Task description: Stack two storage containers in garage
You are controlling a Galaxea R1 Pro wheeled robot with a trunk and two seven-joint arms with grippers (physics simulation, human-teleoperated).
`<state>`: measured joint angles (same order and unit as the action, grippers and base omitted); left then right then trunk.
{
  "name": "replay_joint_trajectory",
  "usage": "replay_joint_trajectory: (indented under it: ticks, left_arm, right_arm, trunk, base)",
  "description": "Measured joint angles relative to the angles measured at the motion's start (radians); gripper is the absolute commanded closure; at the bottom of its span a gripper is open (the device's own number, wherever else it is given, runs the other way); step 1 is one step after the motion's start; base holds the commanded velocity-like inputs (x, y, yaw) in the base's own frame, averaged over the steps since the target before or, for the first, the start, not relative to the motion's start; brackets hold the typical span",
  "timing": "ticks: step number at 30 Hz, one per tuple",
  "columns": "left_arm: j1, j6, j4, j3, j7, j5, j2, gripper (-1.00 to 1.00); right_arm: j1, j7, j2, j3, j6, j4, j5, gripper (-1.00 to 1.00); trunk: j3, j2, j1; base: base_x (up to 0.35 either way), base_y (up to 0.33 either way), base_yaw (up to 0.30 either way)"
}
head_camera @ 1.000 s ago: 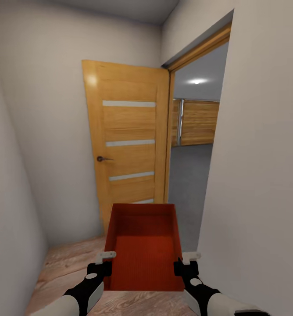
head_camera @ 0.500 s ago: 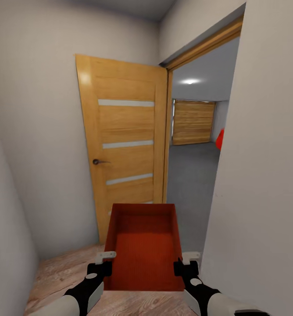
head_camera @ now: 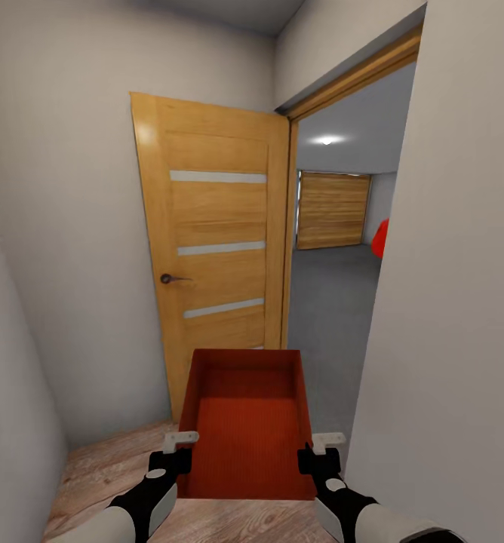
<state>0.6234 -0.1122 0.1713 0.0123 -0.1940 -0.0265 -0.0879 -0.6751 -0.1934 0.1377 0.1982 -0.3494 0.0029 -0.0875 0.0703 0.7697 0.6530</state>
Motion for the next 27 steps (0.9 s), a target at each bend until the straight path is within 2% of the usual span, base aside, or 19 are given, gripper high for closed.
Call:
replay_joint_trajectory:
  ticks: [5,14,16,19,20,27]
  left_arm:
    - [0.0,0.001,-0.001,-0.001,0.0,-0.001,-0.001,1.0]
    - [0.0,0.002,-0.003,0.002,-0.001,-0.006,0.0,1.0]
    - [0.0,0.001,-0.002,0.002,-0.001,-0.004,0.001,1.0]
    - [0.0,0.001,-0.001,0.005,-0.001,-0.001,0.001,1.0]
    - [0.001,0.002,-0.001,0.008,-0.003,-0.002,0.001,1.0]
    - [0.001,0.002,-0.001,0.009,-0.003,-0.003,0.001,1.0]
  right_arm:
    - [0.0,0.003,-0.002,-0.016,0.003,0.0,0.017,1.0]
    - [0.0,0.007,-0.001,-0.123,0.006,-0.002,0.117,1.0]
    - [0.0,0.002,0.001,-0.114,0.002,0.0,0.105,1.0]
    - [0.0,-0.002,0.003,-0.053,-0.007,0.007,0.044,1.0]
    - [0.0,0.001,0.002,-0.169,-0.008,0.007,0.152,1.0]
    - [0.0,0.001,0.002,-0.175,-0.008,0.008,0.158,1.0]
  trunk:
    - [0.0,0.0,0.0]
    - [0.0,0.0,0.0]
    - [0.0,0.0,0.0]
    - [0.0,0.0,0.0]
    - [0.0,0.0,0.0]
    - [0.0,0.0,0.0]
  base:
    - [0.0,0.0,0.0]
    - [0.0,0.0,0.0]
    - [0.0,0.0,0.0]
    - [0.0,0.0,0.0]
    - [0.0,0.0,0.0]
    - [0.046,0.0,0.0]
